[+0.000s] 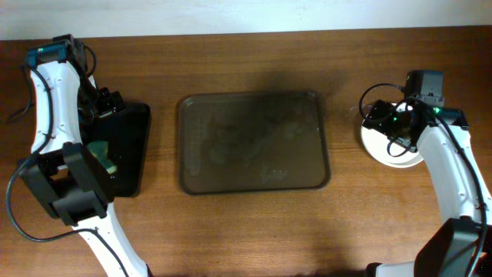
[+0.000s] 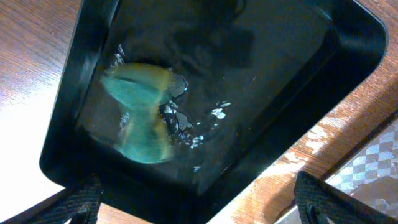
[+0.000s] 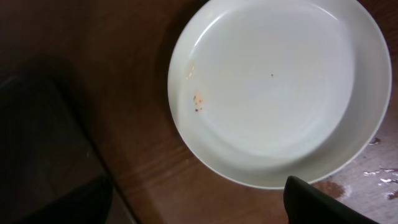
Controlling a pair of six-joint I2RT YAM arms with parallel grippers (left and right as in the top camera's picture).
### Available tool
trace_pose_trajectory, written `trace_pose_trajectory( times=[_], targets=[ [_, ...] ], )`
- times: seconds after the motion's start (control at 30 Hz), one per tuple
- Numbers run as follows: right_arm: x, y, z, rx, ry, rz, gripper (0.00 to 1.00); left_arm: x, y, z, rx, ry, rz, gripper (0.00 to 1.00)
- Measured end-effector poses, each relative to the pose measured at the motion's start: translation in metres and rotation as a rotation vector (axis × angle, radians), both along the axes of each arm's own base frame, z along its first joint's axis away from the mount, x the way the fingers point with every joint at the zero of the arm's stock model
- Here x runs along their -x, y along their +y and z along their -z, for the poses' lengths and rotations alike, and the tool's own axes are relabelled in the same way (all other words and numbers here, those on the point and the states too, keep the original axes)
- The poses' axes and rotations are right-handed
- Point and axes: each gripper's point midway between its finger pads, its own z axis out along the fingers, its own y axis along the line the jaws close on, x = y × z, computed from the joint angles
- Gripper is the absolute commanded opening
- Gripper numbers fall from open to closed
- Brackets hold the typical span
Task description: Clean dirty plates on tray and stack at the side
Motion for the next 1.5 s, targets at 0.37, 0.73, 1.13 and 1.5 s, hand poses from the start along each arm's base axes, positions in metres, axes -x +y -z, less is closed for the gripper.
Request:
trace_pose_trajectory(
  times=[0.37,0.73,1.13,1.5],
  targets=[
    [0.058,0.024,-0.23,0.031,-0.34,-0.09,0.98,0.002,-0.009,0.0,0.052,0.006,-0.002,0.99],
    [0.024,0.013,-0.242,0.085,-0.465,-0.076,0.99,0.002,-0.009,0.0,0.051,0.006,-0.002,0.99],
    [0.108,0.055,-0.09,0.226,-1.016,-0.219,0.98,0.002,-0.011,-0.002,0.057,0.0,-0.002,0.99],
    [0.121,0.066,-0.035,0.219,-1.052,-0.25,0.98,0.002,-0.011,-0.003,0.057,-0.003,-0.002,0.99]
  ],
)
